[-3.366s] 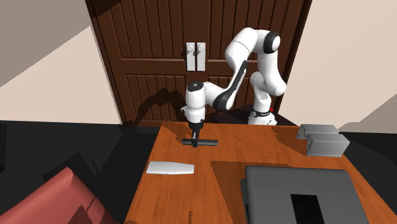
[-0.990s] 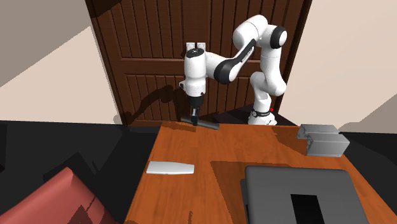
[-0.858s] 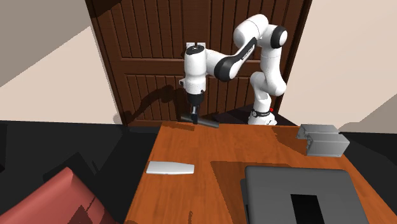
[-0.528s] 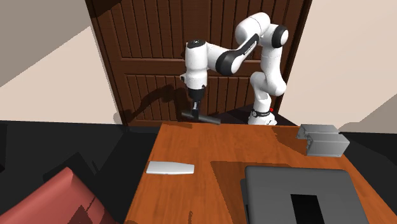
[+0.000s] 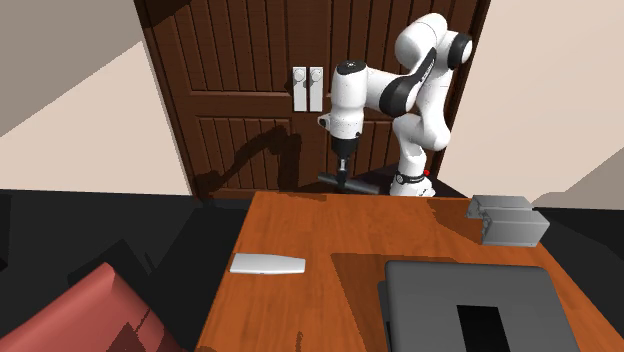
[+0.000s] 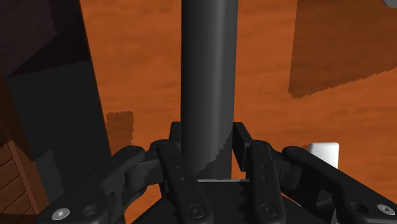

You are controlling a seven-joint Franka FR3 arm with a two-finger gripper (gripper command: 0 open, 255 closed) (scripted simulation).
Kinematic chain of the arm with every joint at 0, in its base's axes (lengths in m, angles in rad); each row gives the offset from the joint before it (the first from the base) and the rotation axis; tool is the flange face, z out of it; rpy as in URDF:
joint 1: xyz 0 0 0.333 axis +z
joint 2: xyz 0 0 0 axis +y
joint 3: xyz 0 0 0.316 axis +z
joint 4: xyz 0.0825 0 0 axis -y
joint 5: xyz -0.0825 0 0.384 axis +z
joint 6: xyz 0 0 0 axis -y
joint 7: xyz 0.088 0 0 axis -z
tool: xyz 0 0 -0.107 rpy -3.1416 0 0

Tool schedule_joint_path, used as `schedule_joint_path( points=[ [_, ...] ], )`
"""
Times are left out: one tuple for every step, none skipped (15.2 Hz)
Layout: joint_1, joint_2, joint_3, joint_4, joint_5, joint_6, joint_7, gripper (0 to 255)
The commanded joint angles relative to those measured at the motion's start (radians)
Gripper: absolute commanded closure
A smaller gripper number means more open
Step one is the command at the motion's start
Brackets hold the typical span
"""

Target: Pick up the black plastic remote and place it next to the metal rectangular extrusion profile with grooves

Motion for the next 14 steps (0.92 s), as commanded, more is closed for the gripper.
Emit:
schedule_joint_path(
  points=[
    [0.016,-0.064,0.015,-0.068,0.018,0.005,0.024,255],
    [0.025,-0.092,0.023,-0.097,0.028,0.005,0.035,255],
    [0.034,-0.121,0.031,-0.125,0.038,0.005,0.047,255],
    [0.043,-0.149,0.039,-0.151,0.048,0.004,0.060,255],
    [0.053,-0.176,0.048,-0.176,0.059,0.002,0.072,255],
    [0.063,-0.203,0.057,-0.200,0.070,0.000,0.085,255],
    [0.074,-0.230,0.066,-0.223,0.081,-0.004,0.098,255],
    [0.085,-0.256,0.076,-0.245,0.093,-0.007,0.112,255],
    [0.097,-0.282,0.086,-0.266,0.105,-0.012,0.126,255],
    [0.108,-0.308,0.096,-0.285,0.118,-0.017,0.140,255],
    [0.121,-0.332,0.106,-0.304,0.131,-0.022,0.155,255],
    [0.134,-0.356,0.117,-0.321,0.144,-0.028,0.170,255],
    [0.147,-0.380,0.128,-0.337,0.158,-0.035,0.186,255],
    [0.160,-0.403,0.139,-0.352,0.172,-0.041,0.202,255]
  ],
)
